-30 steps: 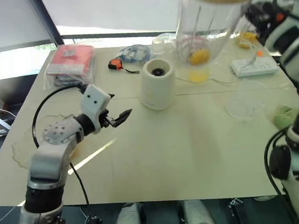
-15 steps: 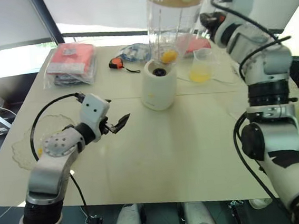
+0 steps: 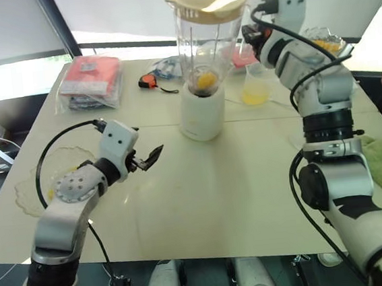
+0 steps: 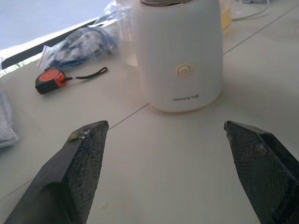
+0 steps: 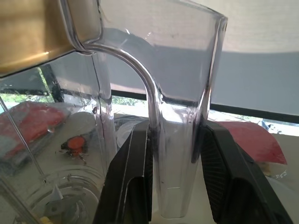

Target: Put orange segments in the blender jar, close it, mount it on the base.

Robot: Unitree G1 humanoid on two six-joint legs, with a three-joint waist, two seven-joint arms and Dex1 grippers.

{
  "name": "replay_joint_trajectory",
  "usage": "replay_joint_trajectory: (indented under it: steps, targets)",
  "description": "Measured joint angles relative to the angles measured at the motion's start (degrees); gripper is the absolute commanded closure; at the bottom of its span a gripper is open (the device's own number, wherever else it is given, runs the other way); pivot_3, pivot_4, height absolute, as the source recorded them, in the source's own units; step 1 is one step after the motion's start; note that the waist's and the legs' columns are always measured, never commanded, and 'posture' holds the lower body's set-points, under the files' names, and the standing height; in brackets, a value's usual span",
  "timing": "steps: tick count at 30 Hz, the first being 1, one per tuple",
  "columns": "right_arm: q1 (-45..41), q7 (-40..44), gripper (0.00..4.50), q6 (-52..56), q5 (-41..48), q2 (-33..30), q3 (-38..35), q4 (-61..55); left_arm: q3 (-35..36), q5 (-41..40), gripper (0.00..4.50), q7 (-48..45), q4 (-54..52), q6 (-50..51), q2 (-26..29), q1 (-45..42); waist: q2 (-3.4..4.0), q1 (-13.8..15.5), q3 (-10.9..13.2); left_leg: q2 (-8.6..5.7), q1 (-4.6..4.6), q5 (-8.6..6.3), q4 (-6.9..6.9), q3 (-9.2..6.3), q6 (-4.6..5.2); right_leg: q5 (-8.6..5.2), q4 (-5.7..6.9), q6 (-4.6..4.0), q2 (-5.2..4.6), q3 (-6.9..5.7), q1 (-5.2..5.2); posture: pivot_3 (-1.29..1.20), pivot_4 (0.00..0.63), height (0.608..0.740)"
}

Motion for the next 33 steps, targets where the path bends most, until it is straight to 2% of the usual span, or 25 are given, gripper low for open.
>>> replay_joint_trajectory:
  steps: [13,25,33]
  targets:
    - [4.0,-1.2,3.62,3.8,-2.3,1.8,1.9,-6.1,-0.8,0.1,0.38,0.9,0.9,0.0,-0.3,-0.8,0.0,0.0,0.0,-0.02,0.02,0.02,0.0,-0.01,-0.04,0.0,0.05,0.0,0.0,0.0,0.0,0.0,0.15,0.74]
    - [5.6,-13.8,3.62,15.1,-6.4,8.0,1.3,-16.3,-1.2,0.5,0.38,1.5,3.1,-0.3,-1.4,-1.5,-0.02,0.0,0.0,-0.02,0.09,0.08,0.01,-0.05,-0.14,0.0,0.24,-0.01,0.0,0.0,0.0,0.0,0.15,0.74]
    - [8.4,-15.1,3.62,16.6,-7.6,10.0,1.6,-21.2,-1.3,1.4,0.38,1.4,3.9,-0.9,-1.5,-2.6,-0.14,0.0,-0.1,-0.04,0.27,0.08,0.06,-0.07,-0.14,0.0,0.3,-0.01,0.0,-0.01,0.18,0.0,0.15,0.74]
